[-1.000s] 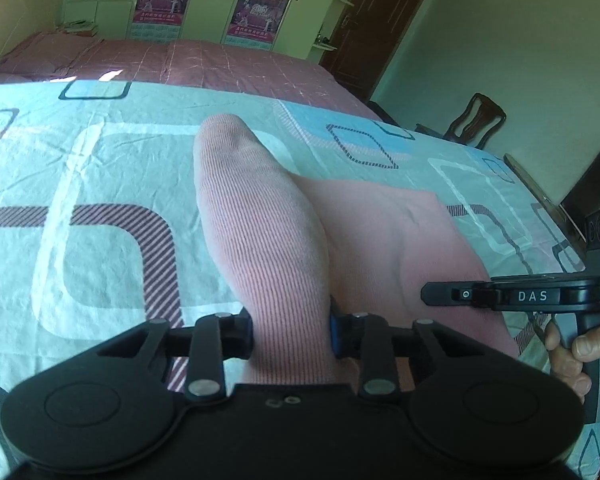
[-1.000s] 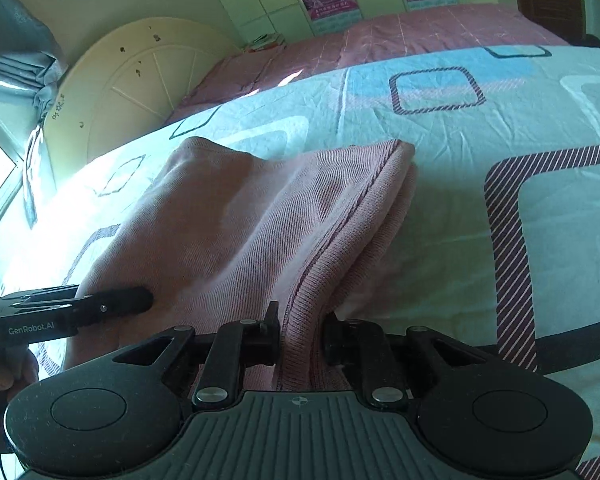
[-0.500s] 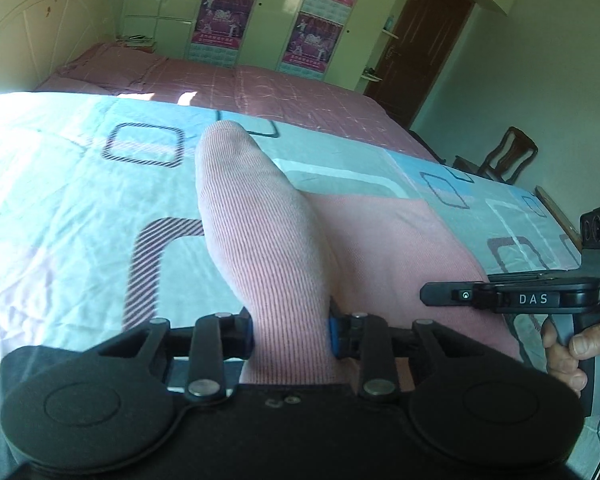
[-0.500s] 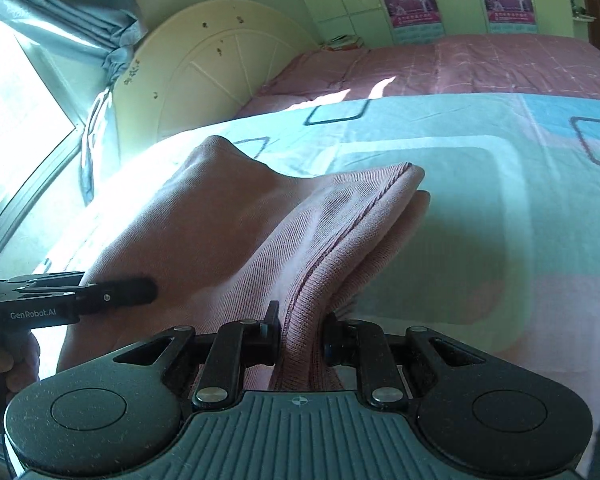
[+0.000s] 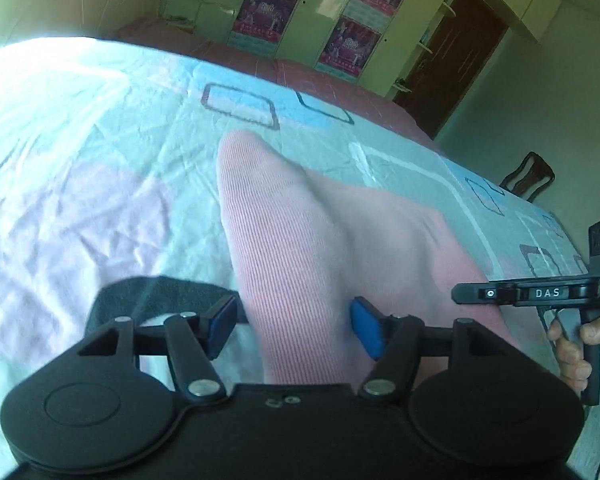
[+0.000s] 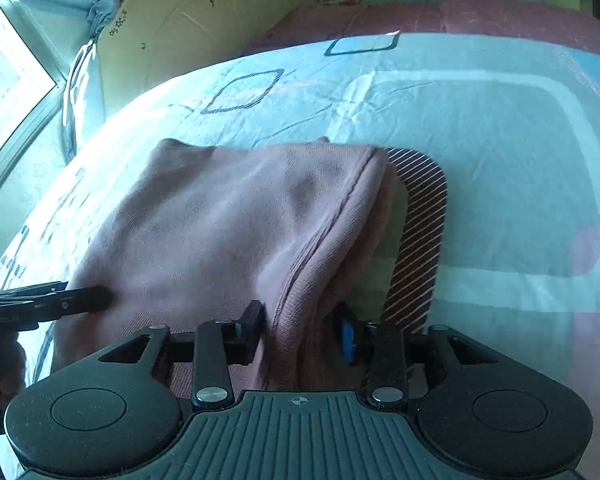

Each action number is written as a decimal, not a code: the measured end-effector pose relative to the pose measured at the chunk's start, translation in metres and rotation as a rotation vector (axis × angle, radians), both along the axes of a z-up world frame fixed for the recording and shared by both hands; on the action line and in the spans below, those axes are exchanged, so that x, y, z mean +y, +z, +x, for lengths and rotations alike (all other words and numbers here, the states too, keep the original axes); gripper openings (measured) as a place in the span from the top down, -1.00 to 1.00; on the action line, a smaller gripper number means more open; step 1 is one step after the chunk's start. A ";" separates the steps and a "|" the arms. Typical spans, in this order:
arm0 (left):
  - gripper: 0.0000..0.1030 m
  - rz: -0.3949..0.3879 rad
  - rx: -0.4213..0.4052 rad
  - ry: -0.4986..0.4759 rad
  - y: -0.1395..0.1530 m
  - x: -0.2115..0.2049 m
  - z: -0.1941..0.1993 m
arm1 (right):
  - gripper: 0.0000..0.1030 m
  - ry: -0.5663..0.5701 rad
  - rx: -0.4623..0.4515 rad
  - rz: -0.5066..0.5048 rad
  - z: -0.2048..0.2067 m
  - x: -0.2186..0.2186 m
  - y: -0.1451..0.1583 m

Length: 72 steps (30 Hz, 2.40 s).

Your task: Fold small clothes

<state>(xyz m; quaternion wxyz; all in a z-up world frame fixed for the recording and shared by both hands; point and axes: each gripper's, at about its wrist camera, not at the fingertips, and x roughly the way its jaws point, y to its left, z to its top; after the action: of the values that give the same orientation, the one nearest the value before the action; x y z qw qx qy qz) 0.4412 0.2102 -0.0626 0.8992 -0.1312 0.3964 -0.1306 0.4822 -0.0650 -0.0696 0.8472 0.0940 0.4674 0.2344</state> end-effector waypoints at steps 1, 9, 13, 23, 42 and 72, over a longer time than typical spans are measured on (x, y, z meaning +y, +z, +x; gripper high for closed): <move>-0.15 0.027 -0.044 0.019 0.010 0.003 0.000 | 0.15 -0.014 -0.031 -0.006 -0.001 -0.004 0.008; 0.22 0.089 -0.142 -0.189 0.036 -0.038 0.047 | 0.41 0.067 -0.197 -0.106 0.023 0.039 0.019; 0.27 0.205 -0.091 -0.226 0.008 -0.056 0.061 | 0.56 0.138 -0.218 -0.234 0.034 0.060 -0.009; 0.23 0.166 -0.053 -0.190 -0.014 -0.036 0.066 | 0.57 0.106 -0.193 -0.292 0.045 0.041 -0.033; 0.28 0.204 -0.064 -0.175 -0.003 -0.064 -0.005 | 0.56 0.134 -0.188 -0.323 -0.026 0.044 -0.021; 0.24 0.287 -0.027 -0.036 -0.005 -0.083 -0.108 | 0.56 0.190 -0.249 -0.348 -0.127 0.016 -0.023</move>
<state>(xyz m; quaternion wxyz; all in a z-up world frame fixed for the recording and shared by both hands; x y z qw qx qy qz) 0.3331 0.1275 -0.0671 0.9116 0.0078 0.4010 -0.0903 0.3551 -0.0491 -0.0926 0.8759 -0.1275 0.3995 0.2385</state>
